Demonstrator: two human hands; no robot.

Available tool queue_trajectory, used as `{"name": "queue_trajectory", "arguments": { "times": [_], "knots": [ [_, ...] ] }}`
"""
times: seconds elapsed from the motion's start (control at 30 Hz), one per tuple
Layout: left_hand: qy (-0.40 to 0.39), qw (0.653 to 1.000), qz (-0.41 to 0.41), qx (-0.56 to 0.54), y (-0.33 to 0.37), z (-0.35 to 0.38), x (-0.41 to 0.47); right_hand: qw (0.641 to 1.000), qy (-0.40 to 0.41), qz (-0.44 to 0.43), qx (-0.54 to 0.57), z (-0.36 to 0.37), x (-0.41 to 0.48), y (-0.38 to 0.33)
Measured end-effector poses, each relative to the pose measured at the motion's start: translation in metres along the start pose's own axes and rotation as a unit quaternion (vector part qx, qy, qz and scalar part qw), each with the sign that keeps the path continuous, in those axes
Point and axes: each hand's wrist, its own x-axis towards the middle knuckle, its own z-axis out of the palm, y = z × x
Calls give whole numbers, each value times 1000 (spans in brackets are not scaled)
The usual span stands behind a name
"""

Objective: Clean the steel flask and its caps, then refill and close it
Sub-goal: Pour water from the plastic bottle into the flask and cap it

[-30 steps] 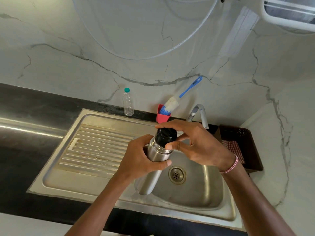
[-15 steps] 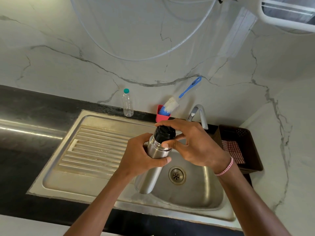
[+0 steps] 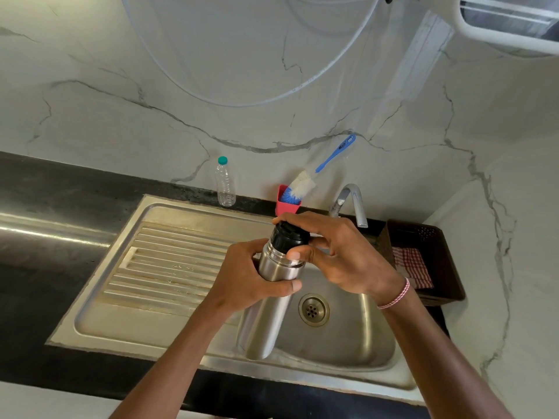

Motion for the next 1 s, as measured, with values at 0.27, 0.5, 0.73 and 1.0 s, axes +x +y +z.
{"name": "queue_trajectory", "arguments": {
  "times": [0.27, 0.5, 0.73, 1.0],
  "knots": [
    [-38, 997, -19, -65, -8, -4, 0, 1000, -15, -12, 12, 1, 2, 2],
    [-89, 983, -32, -157, -12, -4, -1, 995, -66, 4, 74, -5, 3, 5],
    [-119, 983, -41, -137, -6, -11, 5, 985, -106, 1, 138, -13, 3, 2],
    [3, 1000, -8, 15, 8, -14, 14, 1000, 1, 20, -21, -9, 22, -19]
  ]
}}
